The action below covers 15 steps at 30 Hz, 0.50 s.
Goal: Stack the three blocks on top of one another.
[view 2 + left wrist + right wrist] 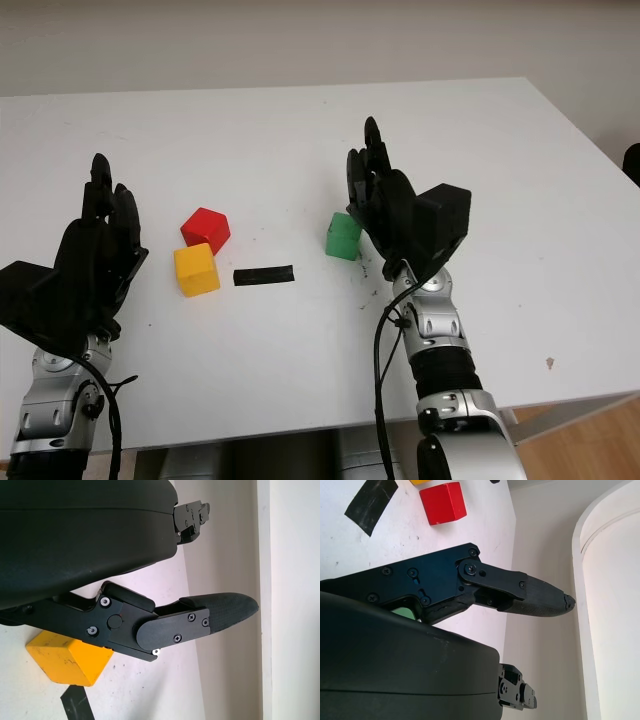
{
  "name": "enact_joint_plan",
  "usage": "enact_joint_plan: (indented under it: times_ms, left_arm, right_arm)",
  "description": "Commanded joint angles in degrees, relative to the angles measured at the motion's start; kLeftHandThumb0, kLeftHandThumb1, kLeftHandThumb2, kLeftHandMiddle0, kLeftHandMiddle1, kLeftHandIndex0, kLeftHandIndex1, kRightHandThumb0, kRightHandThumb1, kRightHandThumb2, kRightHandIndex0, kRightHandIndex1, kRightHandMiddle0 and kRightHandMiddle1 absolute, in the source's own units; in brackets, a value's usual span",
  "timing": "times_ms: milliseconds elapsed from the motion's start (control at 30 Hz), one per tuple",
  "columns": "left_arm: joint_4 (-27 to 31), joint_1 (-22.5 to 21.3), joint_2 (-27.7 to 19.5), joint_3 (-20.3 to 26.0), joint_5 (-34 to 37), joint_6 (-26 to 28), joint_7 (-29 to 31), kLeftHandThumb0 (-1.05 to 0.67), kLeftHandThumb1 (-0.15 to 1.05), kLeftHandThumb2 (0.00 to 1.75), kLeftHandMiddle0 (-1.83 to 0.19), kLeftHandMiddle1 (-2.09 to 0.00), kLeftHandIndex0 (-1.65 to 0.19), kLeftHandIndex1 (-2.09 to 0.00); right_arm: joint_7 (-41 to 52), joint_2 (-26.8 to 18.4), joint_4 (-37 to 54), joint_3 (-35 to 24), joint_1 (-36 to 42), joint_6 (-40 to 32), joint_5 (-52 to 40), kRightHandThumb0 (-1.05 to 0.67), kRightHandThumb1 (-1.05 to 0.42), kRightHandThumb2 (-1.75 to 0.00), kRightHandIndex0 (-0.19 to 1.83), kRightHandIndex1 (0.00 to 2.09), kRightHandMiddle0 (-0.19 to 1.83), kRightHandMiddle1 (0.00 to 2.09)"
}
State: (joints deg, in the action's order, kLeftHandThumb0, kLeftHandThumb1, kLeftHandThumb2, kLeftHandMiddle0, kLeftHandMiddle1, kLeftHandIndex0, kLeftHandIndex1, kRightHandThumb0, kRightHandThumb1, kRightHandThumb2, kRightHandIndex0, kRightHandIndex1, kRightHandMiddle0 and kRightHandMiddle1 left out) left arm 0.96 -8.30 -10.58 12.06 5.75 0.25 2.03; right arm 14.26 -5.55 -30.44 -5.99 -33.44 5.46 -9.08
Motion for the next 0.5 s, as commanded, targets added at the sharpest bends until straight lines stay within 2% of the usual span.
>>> enact_joint_plan:
  times_ms: [0, 300, 467]
  left_arm:
    - [1.35, 0.82, 0.2, -0.3, -0.27, -0.85, 0.14, -0.74, 1.05, 0.65, 0.19, 0.0, 0.19, 0.0]
    - [0.8, 0.09, 0.16, -0.36, -0.47, -0.32, -0.32, -0.74, 1.05, 0.65, 0.19, 0.0, 0.19, 0.0]
    - [1.21, 0.39, 0.25, -0.29, -0.67, -0.1, -0.58, -0.74, 1.05, 0.65, 0.19, 0.0, 0.19, 0.0]
  right_arm:
    - [0.07, -0.18, 2.12, 0.16, 0.5, 0.14, 0.07, -0.76, -1.05, -0.68, -0.19, 0.0, -0.19, 0.0]
    - [0.29, -0.54, 0.37, 0.03, -1.05, -0.53, 0.17, -0.76, -1.05, -0.68, -0.19, 0.0, -0.19, 0.0]
    - [1.47, -1.88, -0.92, -0.28, -2.46, 1.65, 0.55, -0.76, -1.05, -0.68, -0.19, 0.0, -0.19, 0.0]
